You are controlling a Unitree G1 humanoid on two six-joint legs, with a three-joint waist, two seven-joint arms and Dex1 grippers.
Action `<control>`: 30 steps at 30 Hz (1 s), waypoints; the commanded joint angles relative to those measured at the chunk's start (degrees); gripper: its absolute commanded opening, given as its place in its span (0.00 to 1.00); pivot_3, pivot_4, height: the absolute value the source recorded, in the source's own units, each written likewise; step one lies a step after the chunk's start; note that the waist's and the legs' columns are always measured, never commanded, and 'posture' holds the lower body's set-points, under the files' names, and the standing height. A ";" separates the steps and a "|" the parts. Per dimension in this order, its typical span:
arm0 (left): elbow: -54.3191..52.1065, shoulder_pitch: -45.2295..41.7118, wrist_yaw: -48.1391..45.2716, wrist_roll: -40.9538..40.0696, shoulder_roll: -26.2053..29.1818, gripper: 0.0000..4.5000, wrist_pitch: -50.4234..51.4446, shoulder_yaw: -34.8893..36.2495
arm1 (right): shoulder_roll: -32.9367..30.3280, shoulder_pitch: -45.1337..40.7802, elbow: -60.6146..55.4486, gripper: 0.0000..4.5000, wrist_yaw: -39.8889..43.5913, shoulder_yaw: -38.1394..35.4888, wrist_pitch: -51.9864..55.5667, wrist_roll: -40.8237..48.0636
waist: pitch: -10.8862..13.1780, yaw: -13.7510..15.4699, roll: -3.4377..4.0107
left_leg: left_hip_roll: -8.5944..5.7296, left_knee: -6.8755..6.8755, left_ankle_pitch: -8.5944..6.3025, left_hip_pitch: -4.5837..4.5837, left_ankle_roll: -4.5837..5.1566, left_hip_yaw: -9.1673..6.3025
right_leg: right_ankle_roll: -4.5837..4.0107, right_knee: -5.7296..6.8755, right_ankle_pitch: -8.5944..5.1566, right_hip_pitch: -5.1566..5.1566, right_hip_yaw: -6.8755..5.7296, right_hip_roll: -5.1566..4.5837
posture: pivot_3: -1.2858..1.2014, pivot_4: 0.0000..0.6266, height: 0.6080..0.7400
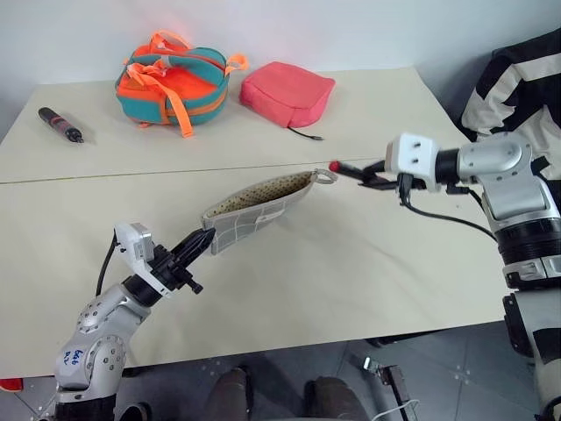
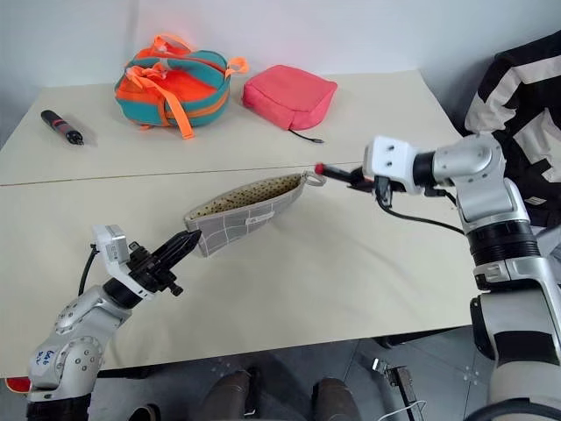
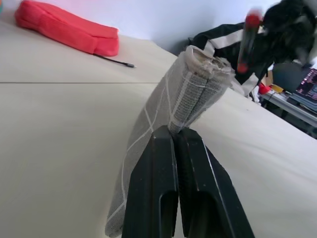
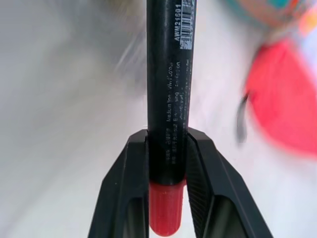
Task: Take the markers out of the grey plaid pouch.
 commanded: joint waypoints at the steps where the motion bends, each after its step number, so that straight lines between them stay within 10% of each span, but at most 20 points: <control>1: -1.29 -0.23 -0.12 0.00 -0.19 0.00 -1.13 0.27 | -1.82 0.36 3.94 0.14 -3.38 2.42 -3.17 -6.88 | 0.00 0.06 0.01 | 0.00 0.01 0.00 0.00 0.00 0.00 | 0.00 0.01 0.00 0.00 0.00 0.00 | 0.52 0.24 1.00; 11: -1.69 -0.50 0.08 0.16 -0.48 0.00 -1.04 -0.33 | 4.08 5.72 6.75 0.14 -5.98 4.03 -6.23 -9.36 | 0.00 -0.13 0.01 | 0.04 0.20 0.00 0.04 0.00 0.04 | 0.09 0.06 0.06 0.07 0.08 0.05 | 0.52 0.24 1.00; 19: -2.15 -0.22 0.39 0.21 -0.91 0.00 -1.03 -0.93 | 4.57 6.46 1.32 0.73 -0.03 1.51 0.71 -4.96 | 0.00 0.17 0.01 | 0.08 0.18 -0.02 0.05 0.00 0.03 | 0.08 0.06 0.07 0.07 0.09 0.06 | 0.52 0.24 1.00; 30: -2.65 -0.59 1.00 -0.36 -1.20 0.00 -0.41 -1.25 | 7.49 2.07 -18.34 0.73 6.98 -7.60 22.74 15.74 | 0.03 0.17 0.05 | 0.07 0.16 -0.04 0.01 0.02 0.02 | 0.09 0.03 0.07 0.05 0.08 0.03 | 0.52 0.24 1.00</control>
